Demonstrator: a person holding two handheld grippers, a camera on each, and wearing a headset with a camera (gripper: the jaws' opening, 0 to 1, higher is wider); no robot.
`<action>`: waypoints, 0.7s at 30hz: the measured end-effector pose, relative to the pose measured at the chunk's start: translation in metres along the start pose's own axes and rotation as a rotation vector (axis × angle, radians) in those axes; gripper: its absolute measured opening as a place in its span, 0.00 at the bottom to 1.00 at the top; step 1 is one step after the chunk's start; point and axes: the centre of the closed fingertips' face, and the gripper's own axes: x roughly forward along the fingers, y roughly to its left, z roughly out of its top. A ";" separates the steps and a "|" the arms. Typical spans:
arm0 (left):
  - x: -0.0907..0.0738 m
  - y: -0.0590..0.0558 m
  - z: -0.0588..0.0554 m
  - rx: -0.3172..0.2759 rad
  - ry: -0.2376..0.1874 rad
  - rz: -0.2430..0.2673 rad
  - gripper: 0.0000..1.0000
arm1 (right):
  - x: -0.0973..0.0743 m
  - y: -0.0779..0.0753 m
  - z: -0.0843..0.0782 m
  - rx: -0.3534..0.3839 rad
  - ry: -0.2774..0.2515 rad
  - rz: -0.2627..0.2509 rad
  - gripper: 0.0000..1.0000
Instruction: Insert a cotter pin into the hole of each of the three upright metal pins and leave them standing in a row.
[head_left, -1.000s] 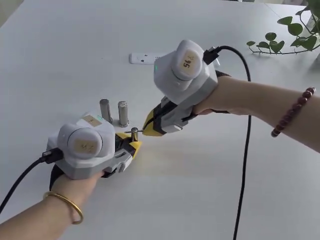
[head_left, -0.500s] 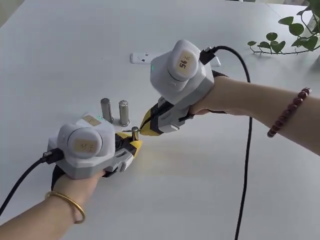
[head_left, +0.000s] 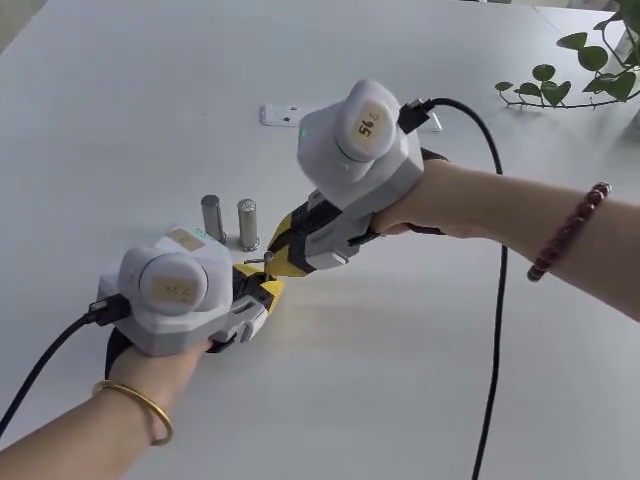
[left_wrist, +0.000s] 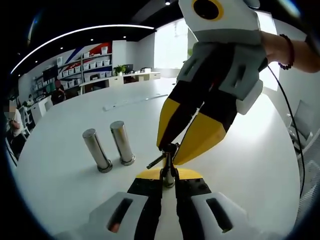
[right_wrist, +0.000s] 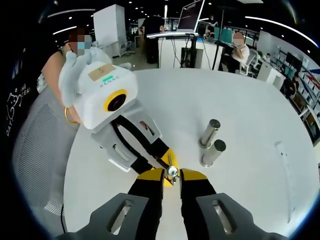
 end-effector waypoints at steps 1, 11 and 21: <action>0.000 0.000 0.000 0.000 0.000 0.000 0.07 | 0.001 0.000 0.000 -0.004 0.002 -0.001 0.07; 0.001 0.001 -0.001 -0.019 0.000 0.000 0.07 | 0.001 0.002 0.001 -0.008 0.006 -0.002 0.04; -0.003 0.012 -0.002 -0.028 0.013 0.014 0.07 | 0.006 0.002 0.014 0.012 -0.022 -0.015 0.04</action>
